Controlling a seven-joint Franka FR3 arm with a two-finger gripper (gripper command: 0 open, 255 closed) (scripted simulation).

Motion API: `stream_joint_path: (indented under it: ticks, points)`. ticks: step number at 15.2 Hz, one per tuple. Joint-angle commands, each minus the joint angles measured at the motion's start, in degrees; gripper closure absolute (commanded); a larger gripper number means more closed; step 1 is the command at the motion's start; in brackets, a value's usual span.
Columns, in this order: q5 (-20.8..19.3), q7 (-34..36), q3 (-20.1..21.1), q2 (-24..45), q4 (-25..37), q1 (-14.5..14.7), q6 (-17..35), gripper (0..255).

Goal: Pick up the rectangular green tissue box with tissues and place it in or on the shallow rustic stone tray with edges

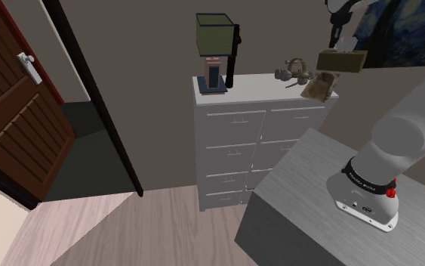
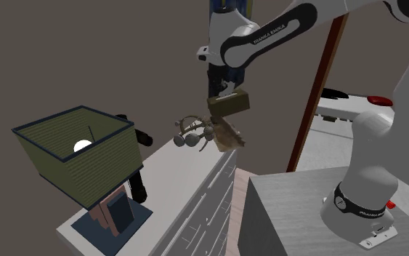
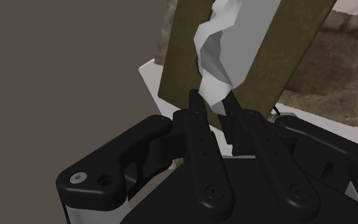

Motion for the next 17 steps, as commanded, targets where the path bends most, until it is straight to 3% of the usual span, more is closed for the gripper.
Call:
stream_joint_path:
  ticks: [1,10,17]
  points:
    - [-0.3,0.6,0.0,0.3,-1.1,0.0,1.4,255]
    - [-0.8,2.4,-0.5,3.6,-4.9,-0.5,8.1,255]
    - [-0.8,2.4,-0.6,3.6,-5.0,-0.5,8.2,255]
